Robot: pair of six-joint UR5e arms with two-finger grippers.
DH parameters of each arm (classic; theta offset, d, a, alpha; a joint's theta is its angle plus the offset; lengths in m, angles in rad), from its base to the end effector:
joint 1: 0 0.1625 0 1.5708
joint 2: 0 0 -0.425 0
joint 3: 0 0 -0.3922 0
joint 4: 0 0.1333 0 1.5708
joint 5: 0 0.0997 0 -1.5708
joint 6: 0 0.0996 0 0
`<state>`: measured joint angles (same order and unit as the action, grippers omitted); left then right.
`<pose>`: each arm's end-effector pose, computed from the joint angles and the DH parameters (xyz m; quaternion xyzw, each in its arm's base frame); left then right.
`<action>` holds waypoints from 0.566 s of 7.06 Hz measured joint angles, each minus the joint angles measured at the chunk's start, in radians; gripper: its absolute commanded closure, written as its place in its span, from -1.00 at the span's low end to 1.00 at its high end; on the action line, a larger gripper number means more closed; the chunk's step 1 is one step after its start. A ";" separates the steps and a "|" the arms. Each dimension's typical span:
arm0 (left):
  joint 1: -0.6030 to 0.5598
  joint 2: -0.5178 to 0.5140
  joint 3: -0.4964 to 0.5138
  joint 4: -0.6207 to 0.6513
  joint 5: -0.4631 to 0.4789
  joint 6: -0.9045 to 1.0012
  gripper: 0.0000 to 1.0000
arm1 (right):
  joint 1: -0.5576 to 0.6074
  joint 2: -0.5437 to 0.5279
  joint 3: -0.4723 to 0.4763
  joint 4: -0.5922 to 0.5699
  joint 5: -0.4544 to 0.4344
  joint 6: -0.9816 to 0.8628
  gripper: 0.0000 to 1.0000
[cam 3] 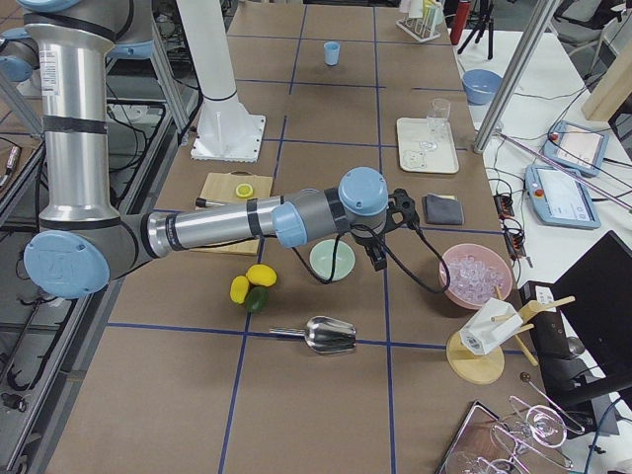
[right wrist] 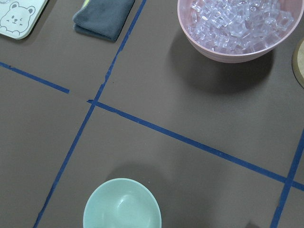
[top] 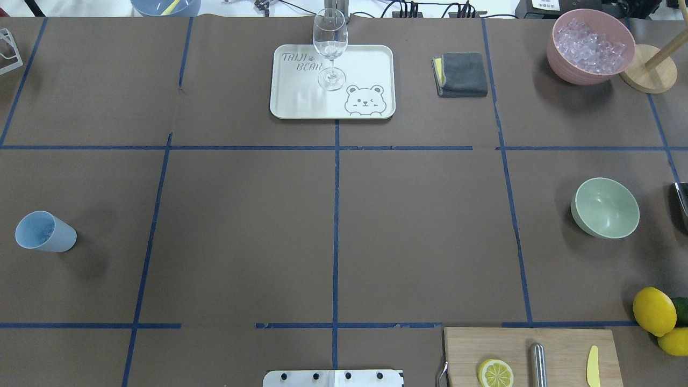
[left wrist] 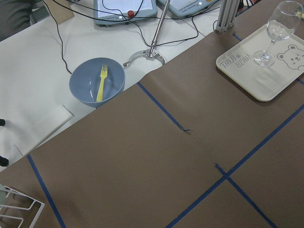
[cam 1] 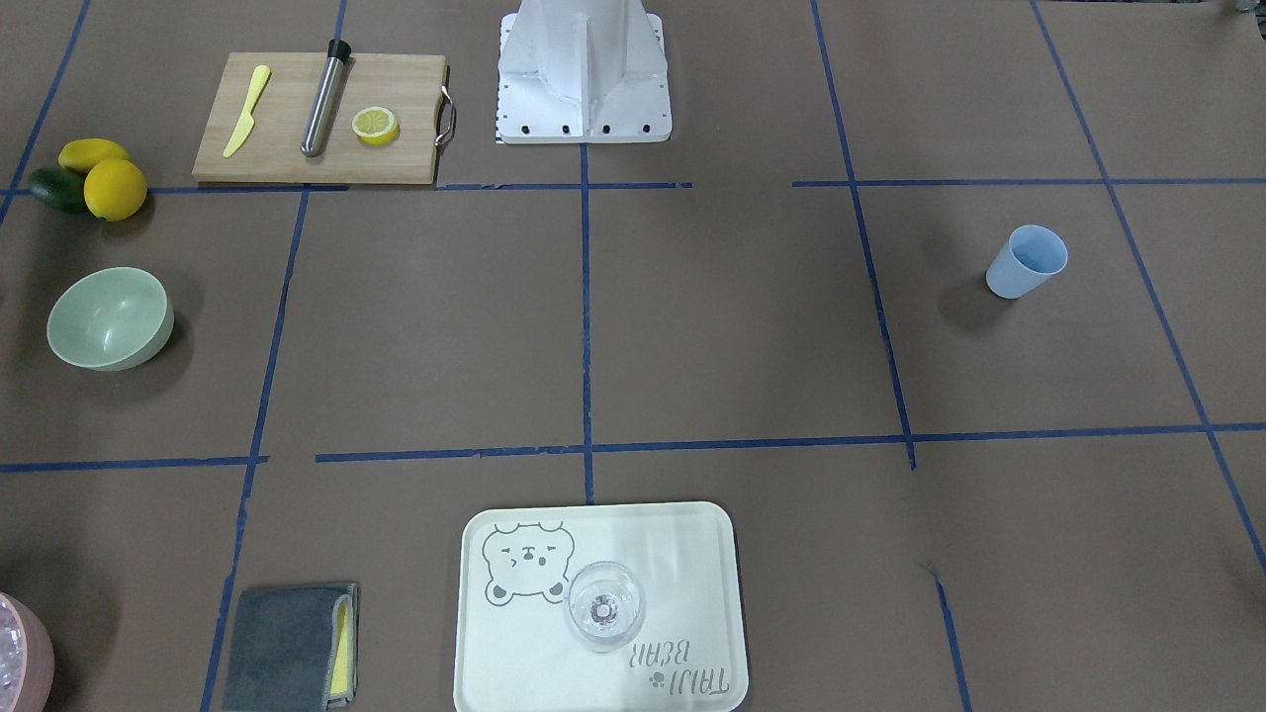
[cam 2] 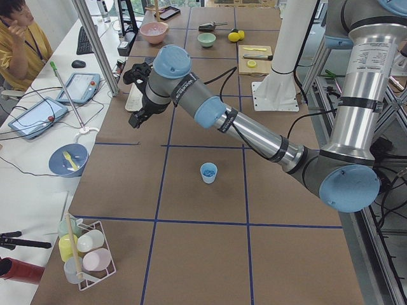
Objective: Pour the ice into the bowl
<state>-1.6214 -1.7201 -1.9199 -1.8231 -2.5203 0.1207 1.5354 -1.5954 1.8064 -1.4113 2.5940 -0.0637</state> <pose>-0.0786 -0.5168 0.3697 0.3612 0.3958 0.1965 0.8211 0.0311 -0.4862 0.5175 0.1674 -0.4789 -0.1325 0.8515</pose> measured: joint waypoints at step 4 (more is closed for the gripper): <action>0.003 0.003 0.008 0.001 0.002 0.000 -1.00 | -0.001 0.004 -0.024 0.000 0.003 -0.004 -1.00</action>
<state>-1.6188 -1.7171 -1.9119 -1.8225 -2.5184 0.1204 1.5348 -1.5911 1.7824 -1.4110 2.5970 -0.0673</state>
